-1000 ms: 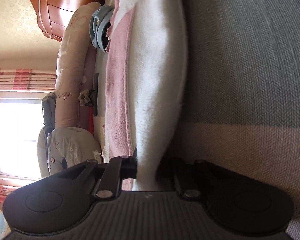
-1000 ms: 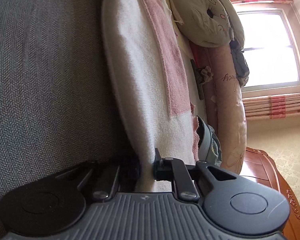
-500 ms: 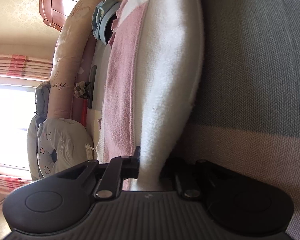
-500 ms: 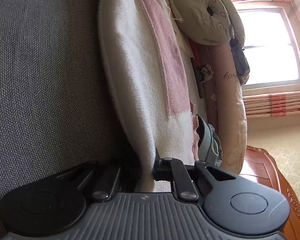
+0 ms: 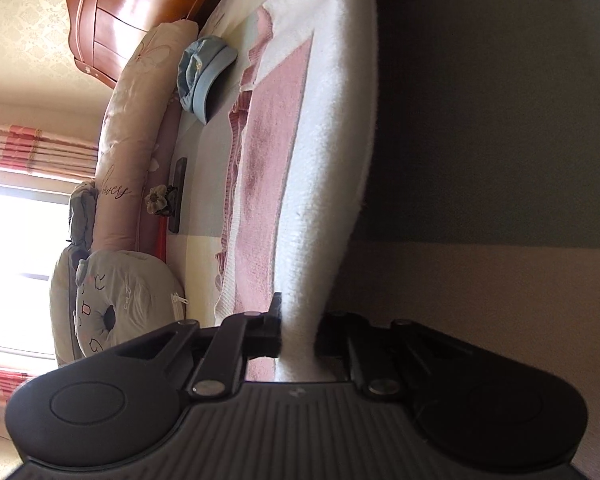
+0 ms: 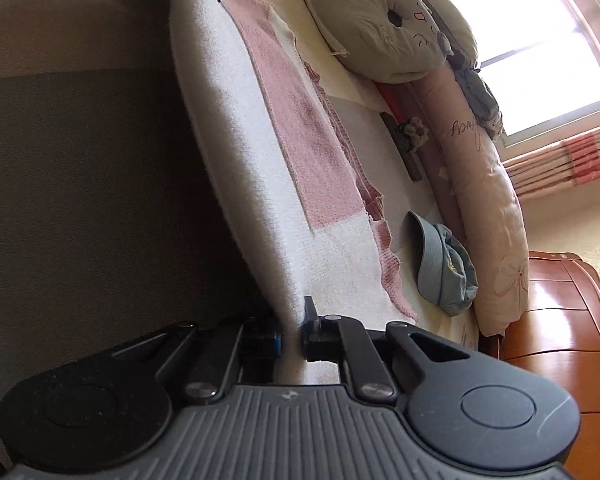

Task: Fold clothes
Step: 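Close both grippers on the folded sweater's edge, then open both grippers and lift them away from the sweater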

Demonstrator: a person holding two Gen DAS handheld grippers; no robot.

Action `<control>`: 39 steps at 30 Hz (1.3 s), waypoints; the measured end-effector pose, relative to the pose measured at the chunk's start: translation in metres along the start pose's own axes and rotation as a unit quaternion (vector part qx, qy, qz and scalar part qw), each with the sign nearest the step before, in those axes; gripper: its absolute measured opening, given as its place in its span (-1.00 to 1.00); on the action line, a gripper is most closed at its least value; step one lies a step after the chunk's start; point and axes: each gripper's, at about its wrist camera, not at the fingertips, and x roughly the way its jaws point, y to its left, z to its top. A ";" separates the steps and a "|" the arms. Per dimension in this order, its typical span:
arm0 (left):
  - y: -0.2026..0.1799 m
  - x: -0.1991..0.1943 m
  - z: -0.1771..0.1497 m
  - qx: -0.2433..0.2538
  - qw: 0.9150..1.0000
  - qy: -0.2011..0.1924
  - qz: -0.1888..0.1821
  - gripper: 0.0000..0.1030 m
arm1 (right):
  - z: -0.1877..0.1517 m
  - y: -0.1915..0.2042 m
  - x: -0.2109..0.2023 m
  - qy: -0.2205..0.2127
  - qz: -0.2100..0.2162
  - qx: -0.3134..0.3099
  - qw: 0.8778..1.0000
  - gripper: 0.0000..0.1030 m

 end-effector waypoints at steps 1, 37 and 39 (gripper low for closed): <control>-0.004 -0.011 -0.001 0.002 1.000 -0.002 -0.008 -0.85 | -0.002 0.002 -0.009 -0.001 0.006 0.004 1.000 -0.77; -0.026 -0.108 -0.057 -0.213 0.949 -0.040 -0.230 -0.38 | -0.065 -0.021 -0.116 -0.021 0.135 0.292 0.947 -0.34; -0.036 -0.102 -0.065 -0.226 0.945 -0.030 -0.233 -0.36 | -0.064 -0.012 -0.100 -0.014 0.152 0.313 0.937 -0.34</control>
